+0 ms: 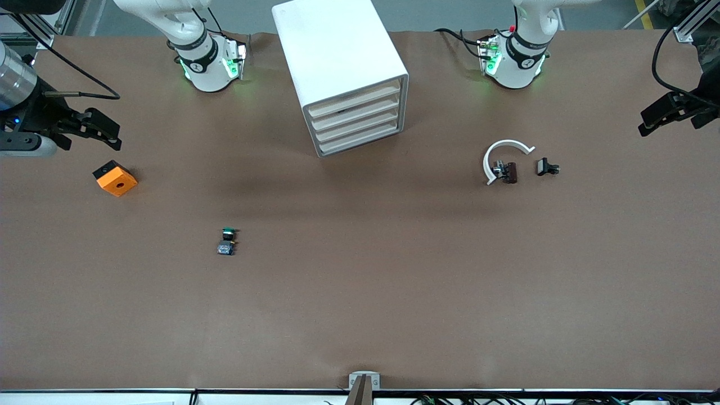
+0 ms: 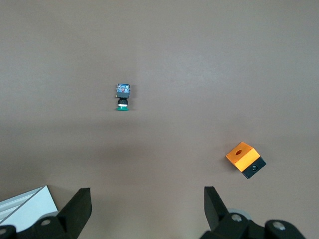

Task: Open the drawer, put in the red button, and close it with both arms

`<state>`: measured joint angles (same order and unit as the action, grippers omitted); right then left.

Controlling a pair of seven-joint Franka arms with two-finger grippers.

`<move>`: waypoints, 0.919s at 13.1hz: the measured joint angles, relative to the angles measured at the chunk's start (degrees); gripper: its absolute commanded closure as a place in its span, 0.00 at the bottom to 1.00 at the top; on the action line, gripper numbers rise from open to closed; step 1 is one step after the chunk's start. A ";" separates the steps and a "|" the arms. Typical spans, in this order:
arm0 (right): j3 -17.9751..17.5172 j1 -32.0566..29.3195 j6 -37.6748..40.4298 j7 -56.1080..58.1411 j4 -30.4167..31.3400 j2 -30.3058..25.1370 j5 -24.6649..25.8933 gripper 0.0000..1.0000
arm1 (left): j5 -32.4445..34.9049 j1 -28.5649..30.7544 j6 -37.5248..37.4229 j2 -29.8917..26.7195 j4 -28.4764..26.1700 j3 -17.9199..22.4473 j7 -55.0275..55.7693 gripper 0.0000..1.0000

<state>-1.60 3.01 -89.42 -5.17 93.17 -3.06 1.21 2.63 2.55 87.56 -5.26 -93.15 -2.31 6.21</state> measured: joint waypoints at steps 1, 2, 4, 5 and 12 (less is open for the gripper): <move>-0.01 0.00 0.00 0.00 -0.02 0.01 0.00 0.00 | -0.01 -0.10 0.03 0.00 -0.10 -0.35 0.00 0.00; -0.01 0.01 0.00 0.00 -0.03 0.04 0.00 0.00 | -0.01 -0.18 0.03 0.00 -0.32 -0.67 0.00 0.00; -0.01 0.01 0.00 0.01 -0.04 0.20 0.00 0.00 | -0.11 -0.23 0.26 0.01 -1.14 -1.64 -0.02 0.00; -0.01 0.01 0.00 0.01 -0.05 0.29 0.00 0.00 | -0.59 -0.26 0.45 0.01 -1.46 -2.16 -0.02 0.00; -0.01 0.01 0.00 0.01 -0.33 0.44 0.00 0.00 | -2.24 -0.27 0.78 0.01 -1.59 -2.58 -0.02 0.00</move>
<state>-1.61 3.02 -89.42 -5.16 92.84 -2.62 1.21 0.39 2.27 88.34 -5.25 -94.74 -4.89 6.18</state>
